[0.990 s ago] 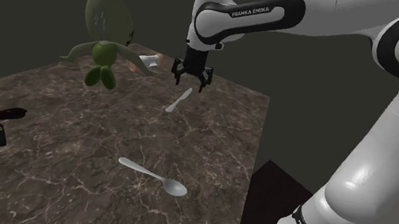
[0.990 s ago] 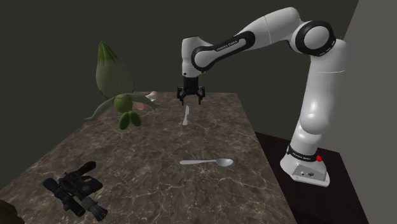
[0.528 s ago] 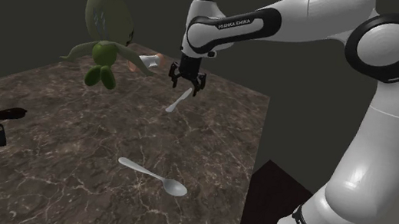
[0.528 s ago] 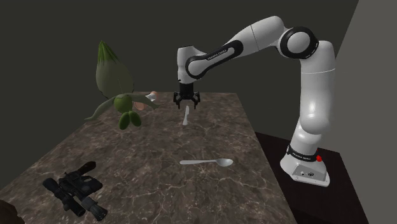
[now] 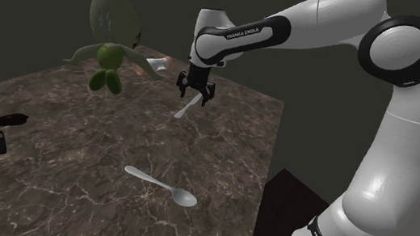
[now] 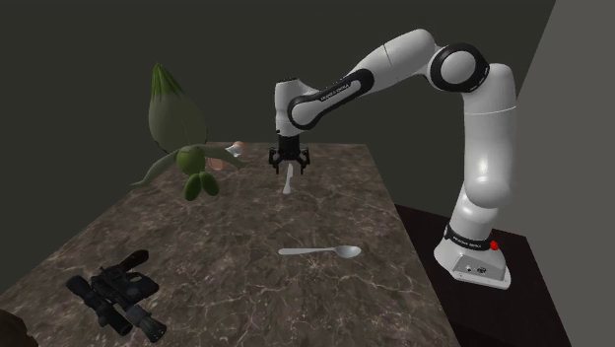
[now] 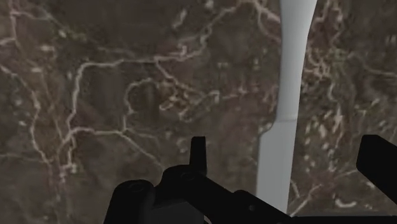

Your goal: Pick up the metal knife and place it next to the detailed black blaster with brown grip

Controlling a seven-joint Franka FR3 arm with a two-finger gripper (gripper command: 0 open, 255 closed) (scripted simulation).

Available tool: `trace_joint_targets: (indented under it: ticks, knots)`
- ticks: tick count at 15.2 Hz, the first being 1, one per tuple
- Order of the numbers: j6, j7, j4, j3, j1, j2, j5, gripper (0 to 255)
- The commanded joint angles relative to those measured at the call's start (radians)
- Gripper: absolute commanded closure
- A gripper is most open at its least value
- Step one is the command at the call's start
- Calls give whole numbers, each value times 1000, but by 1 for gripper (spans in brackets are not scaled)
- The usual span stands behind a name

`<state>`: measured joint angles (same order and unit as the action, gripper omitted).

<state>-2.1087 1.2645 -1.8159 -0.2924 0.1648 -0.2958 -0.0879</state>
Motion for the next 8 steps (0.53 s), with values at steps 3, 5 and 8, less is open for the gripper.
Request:
trace_joint_targets:
  ticks: [3,5,8]
  knots:
    - [-1,0,0,0,0,0,0,0]
    - [-1,0,0,0,0,0,0,255]
    - [-1,0,0,0,0,0,0,255]
